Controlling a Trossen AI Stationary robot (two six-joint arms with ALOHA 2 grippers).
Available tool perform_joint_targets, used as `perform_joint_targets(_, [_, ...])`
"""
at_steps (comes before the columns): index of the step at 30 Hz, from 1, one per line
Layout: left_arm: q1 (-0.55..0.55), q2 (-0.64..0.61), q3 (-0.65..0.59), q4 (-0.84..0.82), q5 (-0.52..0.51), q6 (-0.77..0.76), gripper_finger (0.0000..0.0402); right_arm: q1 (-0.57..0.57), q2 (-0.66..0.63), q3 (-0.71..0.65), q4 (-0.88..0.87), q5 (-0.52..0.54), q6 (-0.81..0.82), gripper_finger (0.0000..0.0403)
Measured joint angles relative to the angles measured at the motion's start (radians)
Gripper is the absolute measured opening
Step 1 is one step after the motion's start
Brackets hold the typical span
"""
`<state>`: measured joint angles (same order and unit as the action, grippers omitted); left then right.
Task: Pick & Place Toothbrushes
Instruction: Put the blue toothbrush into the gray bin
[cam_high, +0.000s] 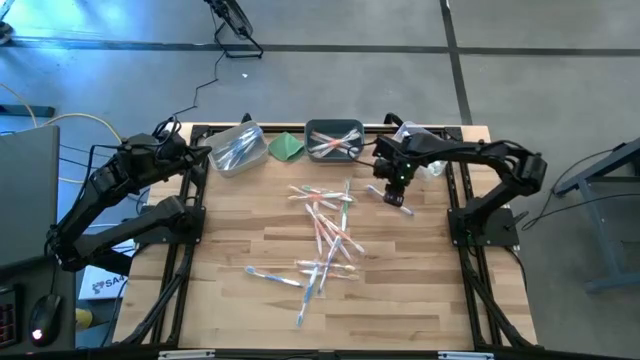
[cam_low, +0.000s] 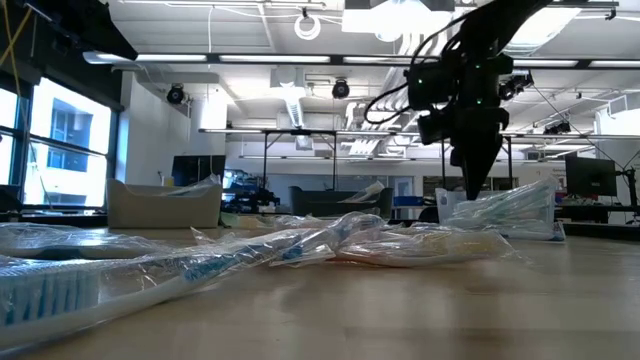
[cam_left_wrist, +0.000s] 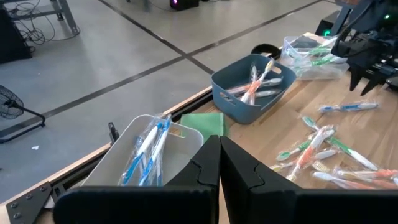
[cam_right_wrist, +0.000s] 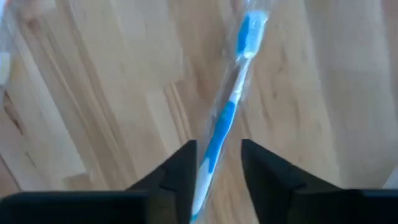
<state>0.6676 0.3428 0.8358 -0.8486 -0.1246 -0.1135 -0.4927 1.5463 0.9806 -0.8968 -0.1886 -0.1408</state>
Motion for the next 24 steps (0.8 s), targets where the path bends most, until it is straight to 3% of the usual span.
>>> perform_joint_targets(6, [0.000, 0.000, 0.000, 0.000, 0.000, 0.000, 0.0000, 0.010, 0.001, -0.015, -0.039, 0.003, -0.021, 0.0150])
perform_joint_targets(24, [0.000, 0.000, 0.000, 0.000, 0.000, 0.004, 0.0000, 0.046, 0.001, -0.218, 0.088, -0.011, 0.049, 0.0150])
